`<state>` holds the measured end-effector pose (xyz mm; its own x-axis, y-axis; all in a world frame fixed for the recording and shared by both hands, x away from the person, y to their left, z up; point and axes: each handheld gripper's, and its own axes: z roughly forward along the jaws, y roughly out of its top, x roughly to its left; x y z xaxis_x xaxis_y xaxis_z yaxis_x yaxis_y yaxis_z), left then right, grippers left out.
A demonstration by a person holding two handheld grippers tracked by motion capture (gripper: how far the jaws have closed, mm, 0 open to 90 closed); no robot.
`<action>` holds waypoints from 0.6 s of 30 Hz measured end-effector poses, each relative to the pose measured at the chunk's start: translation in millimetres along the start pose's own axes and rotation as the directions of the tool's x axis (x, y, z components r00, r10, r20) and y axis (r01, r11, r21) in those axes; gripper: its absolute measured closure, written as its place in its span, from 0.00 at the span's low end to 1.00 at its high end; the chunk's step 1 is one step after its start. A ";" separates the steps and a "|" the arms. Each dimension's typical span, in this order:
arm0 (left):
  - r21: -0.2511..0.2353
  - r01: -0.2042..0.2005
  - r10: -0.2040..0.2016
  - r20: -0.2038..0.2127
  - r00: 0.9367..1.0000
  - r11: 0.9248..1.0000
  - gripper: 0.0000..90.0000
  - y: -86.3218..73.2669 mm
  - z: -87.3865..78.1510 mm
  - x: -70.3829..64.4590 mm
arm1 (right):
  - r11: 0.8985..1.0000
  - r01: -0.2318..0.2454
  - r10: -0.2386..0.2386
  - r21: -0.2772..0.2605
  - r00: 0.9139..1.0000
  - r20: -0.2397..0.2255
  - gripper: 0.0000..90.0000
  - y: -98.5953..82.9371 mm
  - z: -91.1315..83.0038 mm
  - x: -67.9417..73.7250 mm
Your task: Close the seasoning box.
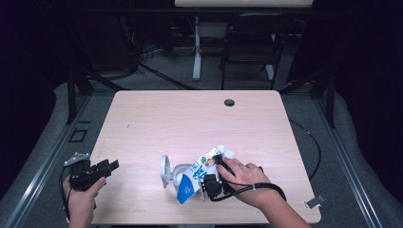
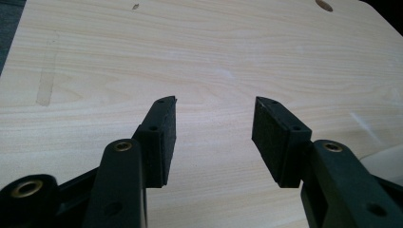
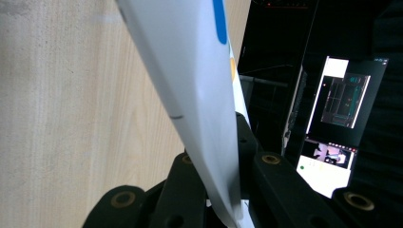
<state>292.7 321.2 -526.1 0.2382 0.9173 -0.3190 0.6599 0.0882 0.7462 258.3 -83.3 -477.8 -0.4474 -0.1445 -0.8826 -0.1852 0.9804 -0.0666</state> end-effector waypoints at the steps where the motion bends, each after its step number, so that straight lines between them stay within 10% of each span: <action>1: 0.000 0.000 0.000 0.000 1.000 1.000 0.57 0.0 0.0 -0.1 | 1.000 -0.006 0.006 0.003 1.000 -0.007 0.97 -0.2 -0.6 -0.3; 18: 0.012 -0.004 0.004 -0.002 1.000 1.000 0.57 -0.2 -0.7 1.7 | 0.995 -0.098 0.097 -0.024 0.995 -0.034 0.97 -2.0 -2.2 -0.3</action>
<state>292.6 323.0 -526.5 0.2391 0.9184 -0.3152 0.6674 0.0804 0.7404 256.8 -85.4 -476.3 -0.4932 -0.0534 -0.8683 -0.1617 0.9864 0.0312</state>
